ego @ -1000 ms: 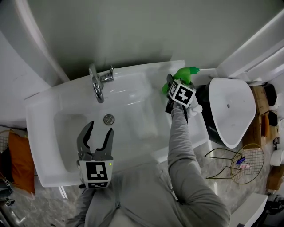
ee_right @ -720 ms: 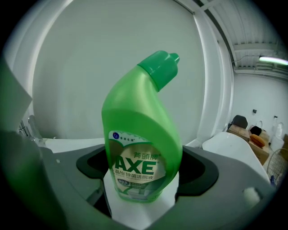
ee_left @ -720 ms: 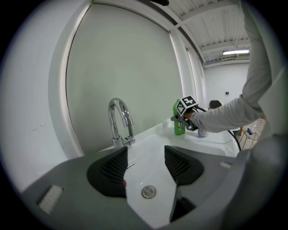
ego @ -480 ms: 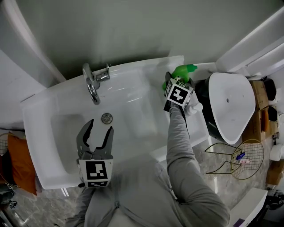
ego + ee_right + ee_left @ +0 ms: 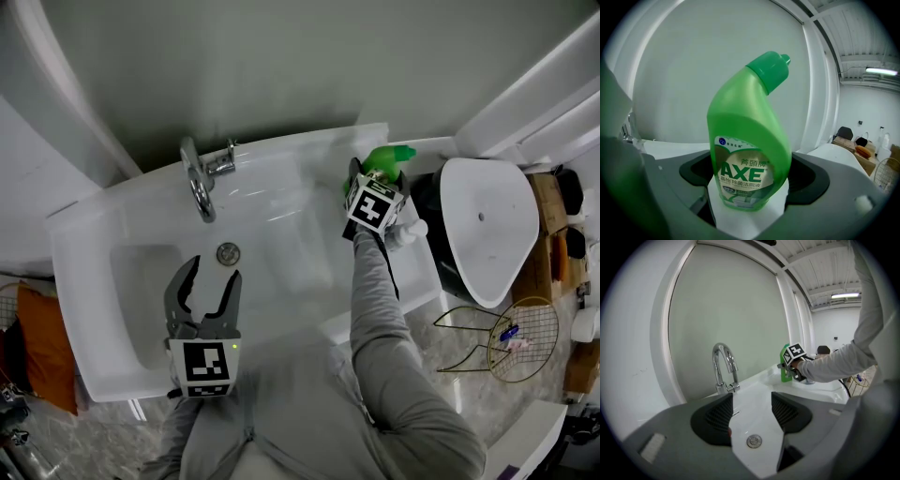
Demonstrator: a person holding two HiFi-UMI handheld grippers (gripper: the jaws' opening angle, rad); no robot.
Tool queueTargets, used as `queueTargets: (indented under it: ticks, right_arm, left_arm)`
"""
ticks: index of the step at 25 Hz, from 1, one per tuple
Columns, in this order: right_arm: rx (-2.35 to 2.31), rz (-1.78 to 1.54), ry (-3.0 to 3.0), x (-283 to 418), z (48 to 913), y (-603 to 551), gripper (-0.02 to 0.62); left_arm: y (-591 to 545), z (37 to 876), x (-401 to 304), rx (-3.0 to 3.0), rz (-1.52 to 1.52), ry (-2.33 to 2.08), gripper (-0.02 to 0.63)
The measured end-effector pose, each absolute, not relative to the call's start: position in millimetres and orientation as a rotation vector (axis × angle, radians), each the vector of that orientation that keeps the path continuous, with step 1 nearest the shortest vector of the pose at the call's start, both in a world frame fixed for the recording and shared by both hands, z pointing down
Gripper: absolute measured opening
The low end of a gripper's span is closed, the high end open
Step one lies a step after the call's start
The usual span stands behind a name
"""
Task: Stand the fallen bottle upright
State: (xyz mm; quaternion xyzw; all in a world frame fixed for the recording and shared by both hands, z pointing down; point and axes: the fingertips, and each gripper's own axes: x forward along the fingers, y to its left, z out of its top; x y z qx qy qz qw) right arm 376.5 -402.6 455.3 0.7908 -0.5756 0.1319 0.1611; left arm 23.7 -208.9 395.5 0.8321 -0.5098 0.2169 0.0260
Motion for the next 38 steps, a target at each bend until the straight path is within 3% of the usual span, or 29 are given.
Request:
queueTargets:
  ticks: [18,31,38]
  right_arm:
    - [2.397,0.142,-1.764,349,379,-372,0.449]
    - [2.293,0.049,-2.014,284,356,-281,0.448]
    - [2.344,0.078,-2.033,288,348,-219,0.448]
  left_arm:
    - [-200,387,32,2.627,0.632,-1.552,0.298]
    - [-178,374,50,2.746,0.605,-1.440,0.298]
    - [-168,375,72,2.831,0.586,-1.314,0.298]
